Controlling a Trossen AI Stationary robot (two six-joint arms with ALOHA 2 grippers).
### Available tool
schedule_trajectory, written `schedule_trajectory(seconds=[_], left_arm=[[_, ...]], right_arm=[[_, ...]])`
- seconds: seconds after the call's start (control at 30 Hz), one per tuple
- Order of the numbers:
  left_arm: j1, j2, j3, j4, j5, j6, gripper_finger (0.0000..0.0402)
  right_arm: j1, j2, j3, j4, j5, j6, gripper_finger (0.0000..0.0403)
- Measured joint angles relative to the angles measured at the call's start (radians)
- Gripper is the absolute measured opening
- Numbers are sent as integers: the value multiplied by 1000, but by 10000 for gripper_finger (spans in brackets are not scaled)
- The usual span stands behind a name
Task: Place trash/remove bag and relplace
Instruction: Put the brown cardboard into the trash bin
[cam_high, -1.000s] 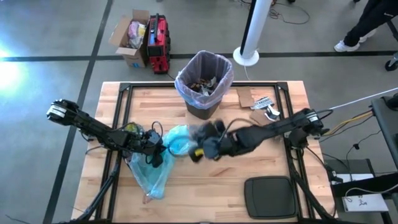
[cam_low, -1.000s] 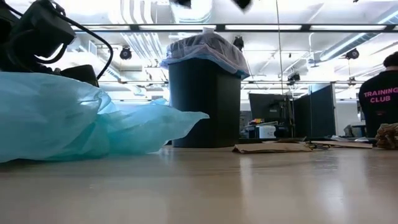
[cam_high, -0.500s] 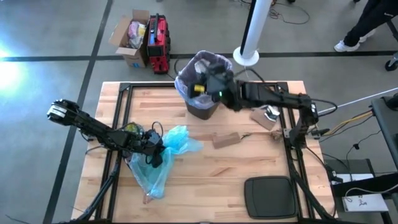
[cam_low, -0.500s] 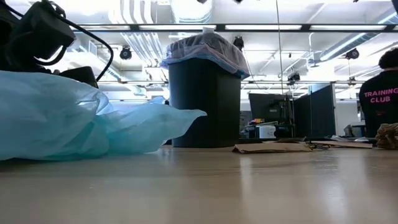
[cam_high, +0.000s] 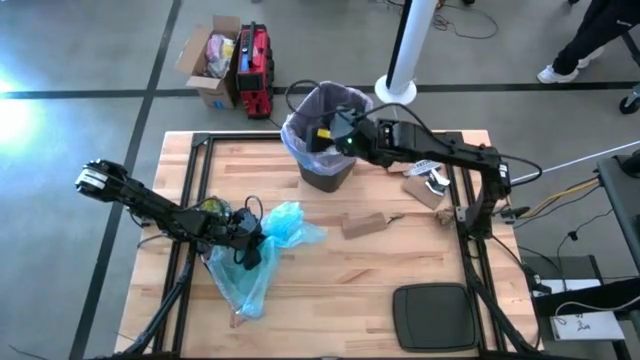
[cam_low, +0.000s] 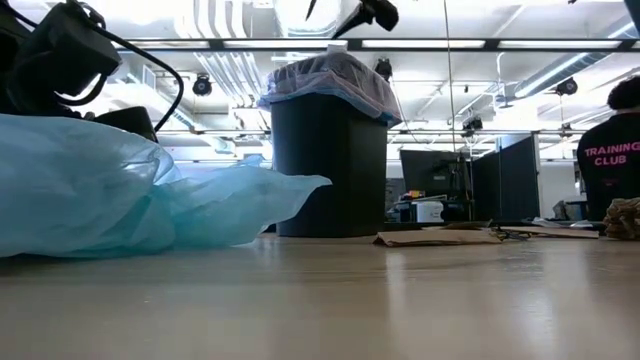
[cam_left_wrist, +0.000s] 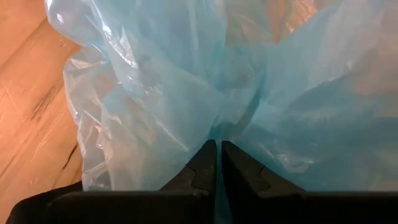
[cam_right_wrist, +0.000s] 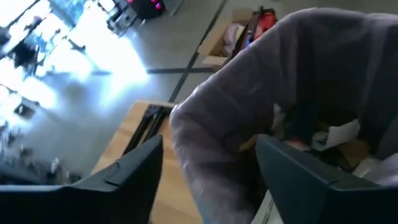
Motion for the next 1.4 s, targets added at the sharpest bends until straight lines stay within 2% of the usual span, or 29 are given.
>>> schedule_trajectory(seconds=[0.13, 0.4, 0.6, 0.7, 0.8, 0.87, 1.1, 1.3, 1.4], left_arm=[[0, 0, 0, -2, 0, -2, 10], [0, 3, 0, -2, 0, -3, 10], [0, 3, 0, -1, 0, -4, 10], [1, 3, 0, -1, -20, -12, 10], [1, 3, 0, 0, -26, -22, 10], [1, 3, 0, 1, -26, -33, 10], [1, 3, 0, -8, -19, -29, 10], [1, 3, 0, -18, -18, 20, 10], [0, 3, 0, -27, -18, 41, 10]], right_arm=[[71, 0, 0, -20, -5, -99, 284], [212, -7, 0, -247, -52, -70, 310], [317, -8, -11, -565, -82, -140, 303], [339, -6, -66, -657, -169, -176, 291], [339, -3, -141, -648, -275, -238, 281], [335, -3, -197, -616, -307, -298, 280], [285, -3, -452, -396, -430, -542, 304], [203, -3, -635, -239, -556, -727, 322], [148, -3, -709, -153, -586, -808, 321]])
